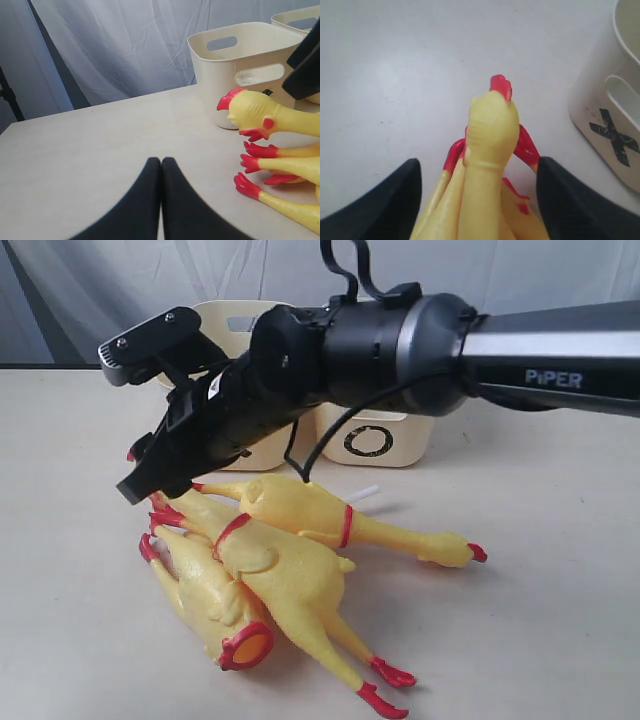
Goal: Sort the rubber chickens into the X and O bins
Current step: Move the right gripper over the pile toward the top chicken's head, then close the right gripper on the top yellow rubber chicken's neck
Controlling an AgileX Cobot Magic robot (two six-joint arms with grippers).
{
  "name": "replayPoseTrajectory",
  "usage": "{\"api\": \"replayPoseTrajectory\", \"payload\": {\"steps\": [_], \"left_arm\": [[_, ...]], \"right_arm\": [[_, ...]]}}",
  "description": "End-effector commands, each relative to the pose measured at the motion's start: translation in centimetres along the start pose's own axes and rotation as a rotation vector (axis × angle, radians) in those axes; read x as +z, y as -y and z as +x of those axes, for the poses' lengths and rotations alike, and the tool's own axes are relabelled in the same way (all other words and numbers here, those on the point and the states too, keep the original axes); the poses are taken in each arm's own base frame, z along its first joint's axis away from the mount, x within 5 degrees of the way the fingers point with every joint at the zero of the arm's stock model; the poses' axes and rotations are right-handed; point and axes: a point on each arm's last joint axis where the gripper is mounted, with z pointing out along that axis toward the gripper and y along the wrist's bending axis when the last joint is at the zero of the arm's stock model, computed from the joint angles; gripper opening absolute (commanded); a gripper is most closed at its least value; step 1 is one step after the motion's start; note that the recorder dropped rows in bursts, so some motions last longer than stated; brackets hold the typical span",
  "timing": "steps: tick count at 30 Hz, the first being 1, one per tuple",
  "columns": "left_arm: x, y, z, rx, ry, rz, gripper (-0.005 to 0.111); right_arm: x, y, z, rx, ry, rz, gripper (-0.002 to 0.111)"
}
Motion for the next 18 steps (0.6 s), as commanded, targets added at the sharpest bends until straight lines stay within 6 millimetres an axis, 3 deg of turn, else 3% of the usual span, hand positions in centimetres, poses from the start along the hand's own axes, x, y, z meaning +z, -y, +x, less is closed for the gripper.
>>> {"api": "replayPoseTrajectory", "payload": {"steps": [1,11,18], "left_arm": [[0.0,0.0,0.0,-0.003,0.008,-0.007,0.000],[0.0,0.0,0.0,-0.003,0.008,-0.007,0.000],[0.0,0.0,0.0,-0.003,0.008,-0.007,0.000]], "right_arm": [[1.7,0.2,0.1,-0.013,-0.014,0.000,0.062],[4.3,0.4,1.9,-0.030,-0.093,-0.006,0.062],[4.4,0.4,2.1,-0.041,-0.109,-0.007,0.061]]}}
